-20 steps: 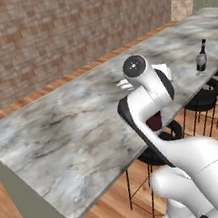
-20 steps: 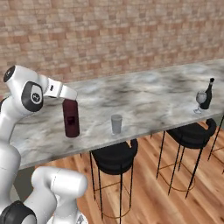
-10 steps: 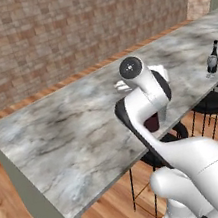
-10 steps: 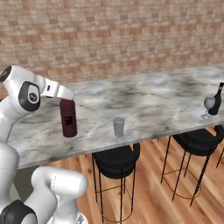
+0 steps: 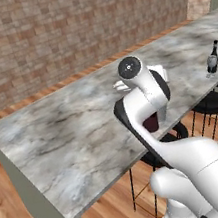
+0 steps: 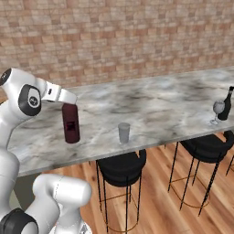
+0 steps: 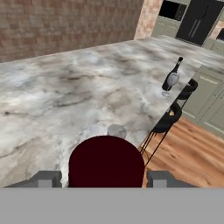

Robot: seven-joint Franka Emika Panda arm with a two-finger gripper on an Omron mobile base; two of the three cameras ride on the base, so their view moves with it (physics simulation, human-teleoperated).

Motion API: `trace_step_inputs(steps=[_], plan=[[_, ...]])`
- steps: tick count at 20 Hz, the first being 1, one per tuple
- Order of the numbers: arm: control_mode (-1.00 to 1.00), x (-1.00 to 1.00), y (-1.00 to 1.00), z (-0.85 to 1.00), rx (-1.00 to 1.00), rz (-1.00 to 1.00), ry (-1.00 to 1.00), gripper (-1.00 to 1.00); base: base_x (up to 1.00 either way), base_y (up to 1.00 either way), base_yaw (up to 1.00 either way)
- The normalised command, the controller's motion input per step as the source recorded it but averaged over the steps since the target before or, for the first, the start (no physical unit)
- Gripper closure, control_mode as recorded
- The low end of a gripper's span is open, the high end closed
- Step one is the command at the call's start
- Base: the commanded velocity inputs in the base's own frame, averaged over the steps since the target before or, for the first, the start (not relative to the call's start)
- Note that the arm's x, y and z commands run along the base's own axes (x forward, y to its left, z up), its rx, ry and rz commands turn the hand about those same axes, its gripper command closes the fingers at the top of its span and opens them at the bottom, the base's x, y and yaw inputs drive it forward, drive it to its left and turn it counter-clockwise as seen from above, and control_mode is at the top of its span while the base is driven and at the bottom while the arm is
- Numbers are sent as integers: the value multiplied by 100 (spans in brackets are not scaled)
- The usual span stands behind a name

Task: There is a wine glass and glass cup on the dining counter. Place the wine bottle next to the wine glass and the juice bottle next to the glass cup.

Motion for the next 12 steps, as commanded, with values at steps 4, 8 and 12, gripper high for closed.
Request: trace_step_inputs(steps=[4,8,12], plan=[[100,0,0,0,0,0,0,100,0,0,0],[-100,0,0,0,0,-1,-1,100,0,0,0],[-100,5,2,0,-1,-15,-14,100,0,0,0]])
